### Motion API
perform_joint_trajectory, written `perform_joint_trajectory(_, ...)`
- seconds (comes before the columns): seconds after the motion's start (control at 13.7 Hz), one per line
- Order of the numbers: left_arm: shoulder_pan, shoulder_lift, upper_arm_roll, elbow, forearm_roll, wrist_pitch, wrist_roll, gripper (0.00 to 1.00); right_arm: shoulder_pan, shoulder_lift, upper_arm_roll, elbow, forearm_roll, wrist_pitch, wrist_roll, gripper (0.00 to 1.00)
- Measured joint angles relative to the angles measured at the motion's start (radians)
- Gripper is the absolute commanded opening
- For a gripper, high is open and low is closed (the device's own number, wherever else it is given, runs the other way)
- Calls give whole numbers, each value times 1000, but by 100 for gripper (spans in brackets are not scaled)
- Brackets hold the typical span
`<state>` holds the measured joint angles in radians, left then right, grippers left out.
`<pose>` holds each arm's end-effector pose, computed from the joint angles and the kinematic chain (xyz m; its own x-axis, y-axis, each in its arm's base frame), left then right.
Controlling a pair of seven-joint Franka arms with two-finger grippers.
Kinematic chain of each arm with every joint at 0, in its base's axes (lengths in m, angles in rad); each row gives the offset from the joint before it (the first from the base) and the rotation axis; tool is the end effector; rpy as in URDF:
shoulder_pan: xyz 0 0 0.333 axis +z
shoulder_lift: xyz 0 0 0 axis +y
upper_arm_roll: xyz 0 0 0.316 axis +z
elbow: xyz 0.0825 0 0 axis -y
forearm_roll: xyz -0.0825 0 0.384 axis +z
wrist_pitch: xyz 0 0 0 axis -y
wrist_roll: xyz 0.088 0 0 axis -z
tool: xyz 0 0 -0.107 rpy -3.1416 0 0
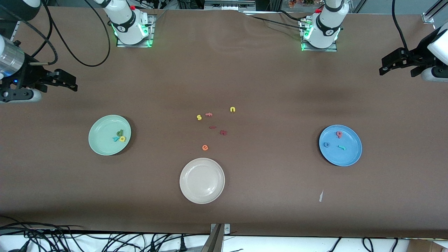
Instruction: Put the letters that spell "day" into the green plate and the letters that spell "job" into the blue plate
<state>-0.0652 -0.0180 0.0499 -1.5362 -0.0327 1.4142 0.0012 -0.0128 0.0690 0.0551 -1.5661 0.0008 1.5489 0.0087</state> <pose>0.5322 -0.0118 0.6375 0.9944 -0.0216 -0.1037 -0.0182 -0.9993 0.0337 0.5706 0.0232 0.5861 0.9957 0.0337 -0.0860 0.0334 -0.9994 -0.0038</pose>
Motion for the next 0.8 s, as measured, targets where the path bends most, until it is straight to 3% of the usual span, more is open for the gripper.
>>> perform_joint_trajectory(0.8, 0, 0, 0, 0, 0, 0, 0, 100, 0, -8, -12, -15, 3, 9, 0, 100)
